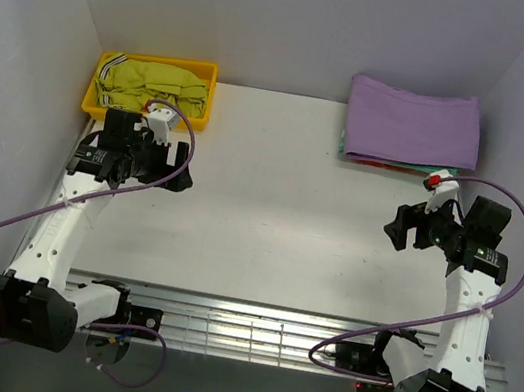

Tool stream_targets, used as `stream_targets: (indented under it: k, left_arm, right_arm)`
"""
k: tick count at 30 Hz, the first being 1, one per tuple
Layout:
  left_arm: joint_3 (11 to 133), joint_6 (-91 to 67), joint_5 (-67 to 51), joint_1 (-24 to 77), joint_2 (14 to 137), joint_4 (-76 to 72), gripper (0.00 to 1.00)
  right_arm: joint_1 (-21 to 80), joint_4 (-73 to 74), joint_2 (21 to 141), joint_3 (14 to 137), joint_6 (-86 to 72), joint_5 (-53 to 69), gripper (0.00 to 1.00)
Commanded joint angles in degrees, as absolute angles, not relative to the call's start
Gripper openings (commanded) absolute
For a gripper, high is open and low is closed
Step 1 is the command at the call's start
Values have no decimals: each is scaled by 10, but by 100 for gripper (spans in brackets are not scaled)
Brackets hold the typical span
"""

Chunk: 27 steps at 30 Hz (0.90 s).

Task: Fold and stack the trousers
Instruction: Grab the trousers from the pile

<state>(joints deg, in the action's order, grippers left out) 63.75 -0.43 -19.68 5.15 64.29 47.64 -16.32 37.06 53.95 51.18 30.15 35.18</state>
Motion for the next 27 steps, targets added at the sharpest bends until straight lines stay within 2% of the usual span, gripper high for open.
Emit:
stream_targets:
  k: [1,5,10,17,18,20,23,27]
  left_arm:
    - [668,-5,-192,52,635,472,98]
    - [747,-11,-123,46,711,449,98]
    - [877,-36,-122,3,836,419,98]
    - [1194,-61,-132,-85,1111,440,98]
    - [1265,-58,-127,-92,1143,445,98]
    - [1316,-61,-83,-98,1221,433,98]
    - [1316,-62,-62,-112,1266,352,98]
    - [1217,-27,-86,-120,1274,209,98]
  right_arm:
    - [-161,359,546,537,293,376,90]
    - [-160,361,572,541,295,371,90]
    - [-160,375,606,556,297,388,90]
    - [-160,389,625,558,309,366,90]
    - [-160,391,628,556,309,365,90]
    - [-160,391,635,555,309,360,90]
    - [-159,392,644,552,310,353,90]
    - [-158,390,656,547,315,345,90]
